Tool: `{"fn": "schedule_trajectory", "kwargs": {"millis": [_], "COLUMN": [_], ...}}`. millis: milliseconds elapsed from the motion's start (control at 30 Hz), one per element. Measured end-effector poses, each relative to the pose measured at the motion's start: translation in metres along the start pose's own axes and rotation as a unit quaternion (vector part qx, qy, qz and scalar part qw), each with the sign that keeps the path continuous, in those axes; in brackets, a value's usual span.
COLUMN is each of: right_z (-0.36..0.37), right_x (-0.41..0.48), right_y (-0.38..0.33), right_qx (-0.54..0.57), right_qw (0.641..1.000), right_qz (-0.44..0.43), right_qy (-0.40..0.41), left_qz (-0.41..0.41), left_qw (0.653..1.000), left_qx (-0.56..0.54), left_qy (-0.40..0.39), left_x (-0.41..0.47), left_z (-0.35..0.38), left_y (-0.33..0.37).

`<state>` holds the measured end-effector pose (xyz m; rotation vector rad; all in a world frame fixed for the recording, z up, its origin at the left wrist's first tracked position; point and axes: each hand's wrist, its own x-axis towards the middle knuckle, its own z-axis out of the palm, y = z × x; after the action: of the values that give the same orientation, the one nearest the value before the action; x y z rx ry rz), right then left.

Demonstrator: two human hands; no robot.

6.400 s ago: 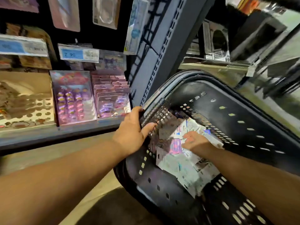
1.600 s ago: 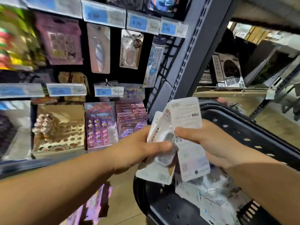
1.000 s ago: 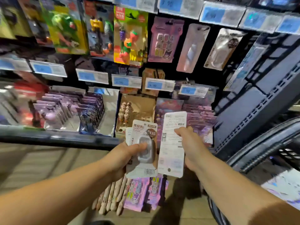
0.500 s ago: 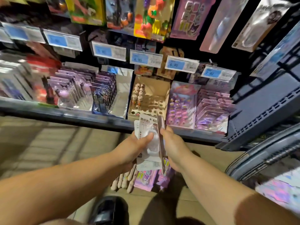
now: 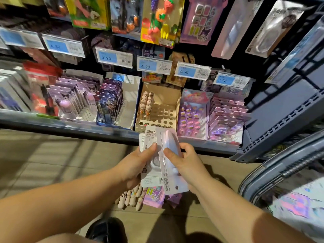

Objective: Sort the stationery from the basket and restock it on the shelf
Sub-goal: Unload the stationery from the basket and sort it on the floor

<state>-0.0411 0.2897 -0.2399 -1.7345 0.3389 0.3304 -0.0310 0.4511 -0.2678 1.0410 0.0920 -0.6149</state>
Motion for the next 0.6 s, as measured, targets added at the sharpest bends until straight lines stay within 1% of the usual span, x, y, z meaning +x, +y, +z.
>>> {"fn": "schedule_trajectory", "kwargs": {"millis": [67,167,233,300,367,500,600], "right_z": [-0.001,-0.001,-0.004,-0.007,-0.009,-0.008,-0.004], "right_x": [0.000,-0.001,0.000,0.001,0.000,-0.001,-0.002], "right_y": [0.002,0.005,0.007,0.008,0.009,0.013,0.015], "right_qx": [-0.003,-0.003,0.031,0.092,0.131,0.184,0.194], "right_qw": [1.000,0.999,0.998,0.990,0.981,0.966,0.961], "right_qz": [-0.002,0.001,0.023,0.049,0.063,0.089,0.098], "right_qy": [-0.005,-0.033,-0.059,-0.096,-0.127,-0.157,-0.173], "left_qz": [-0.003,-0.007,-0.007,-0.010,-0.018,-0.041,-0.052], "left_qw": [1.000,1.000,1.000,0.999,0.999,0.998,0.995], "left_qx": [0.002,0.012,0.011,0.013,0.024,0.049,0.062], "left_qy": [0.002,0.006,0.028,0.042,0.036,0.009,0.051], "left_x": [0.004,0.009,0.012,0.014,0.014,0.008,0.007], "left_z": [0.000,0.000,-0.003,-0.008,-0.013,-0.014,-0.011], "left_y": [0.000,-0.003,-0.005,-0.006,-0.007,-0.009,-0.012]}}
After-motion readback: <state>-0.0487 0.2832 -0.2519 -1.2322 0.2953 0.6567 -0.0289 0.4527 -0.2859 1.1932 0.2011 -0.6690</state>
